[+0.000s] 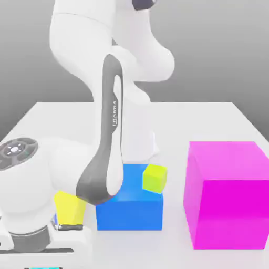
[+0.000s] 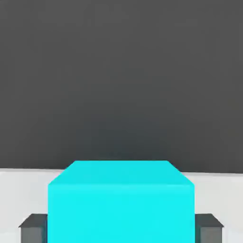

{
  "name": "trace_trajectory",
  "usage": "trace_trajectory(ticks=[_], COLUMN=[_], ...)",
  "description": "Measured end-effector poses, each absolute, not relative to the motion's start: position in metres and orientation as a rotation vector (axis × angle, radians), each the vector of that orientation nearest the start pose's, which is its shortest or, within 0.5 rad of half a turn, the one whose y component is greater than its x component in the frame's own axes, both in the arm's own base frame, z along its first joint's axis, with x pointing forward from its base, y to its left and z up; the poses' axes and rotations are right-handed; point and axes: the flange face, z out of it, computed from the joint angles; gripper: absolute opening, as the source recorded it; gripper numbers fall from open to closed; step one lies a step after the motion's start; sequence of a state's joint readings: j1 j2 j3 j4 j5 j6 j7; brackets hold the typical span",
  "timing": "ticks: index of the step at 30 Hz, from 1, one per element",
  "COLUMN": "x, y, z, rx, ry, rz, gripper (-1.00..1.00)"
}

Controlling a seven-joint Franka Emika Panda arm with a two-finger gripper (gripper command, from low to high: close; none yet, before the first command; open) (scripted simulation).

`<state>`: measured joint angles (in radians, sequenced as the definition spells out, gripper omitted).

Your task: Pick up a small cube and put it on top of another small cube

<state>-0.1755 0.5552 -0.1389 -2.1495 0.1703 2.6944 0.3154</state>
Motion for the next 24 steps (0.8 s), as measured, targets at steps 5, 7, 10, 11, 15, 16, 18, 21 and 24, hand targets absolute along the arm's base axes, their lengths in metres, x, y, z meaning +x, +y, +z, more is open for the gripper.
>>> trace_trajectory(ticks=[5,7,10,11,15,16,18,21,24], x=[0.532,0.531,0.518,0.512,0.487,0.481,0.466,0.444,0.419], y=[-0.182,-0.181,-0.172,-0.168,-0.152,-0.148,-0.14,-0.128,-0.117], z=[0.163,0.191,0.224,0.234,0.269,0.277,0.292,0.312,0.329], rx=[-2.916,-2.914,-2.887,-2.877,-2.837,-2.828,-2.81,-2.786,-2.763], ry=[1.169,1.17,1.211,1.227,1.289,1.304,1.333,1.379,1.427], rz=[0.0,0.001,0.004,0.006,0.011,0.012,0.014,0.016,0.017], gripper=[-1.0,-1.0,-1.0,-1.0,-1.0,-1.0,-1.0,-1.0,-1.0])
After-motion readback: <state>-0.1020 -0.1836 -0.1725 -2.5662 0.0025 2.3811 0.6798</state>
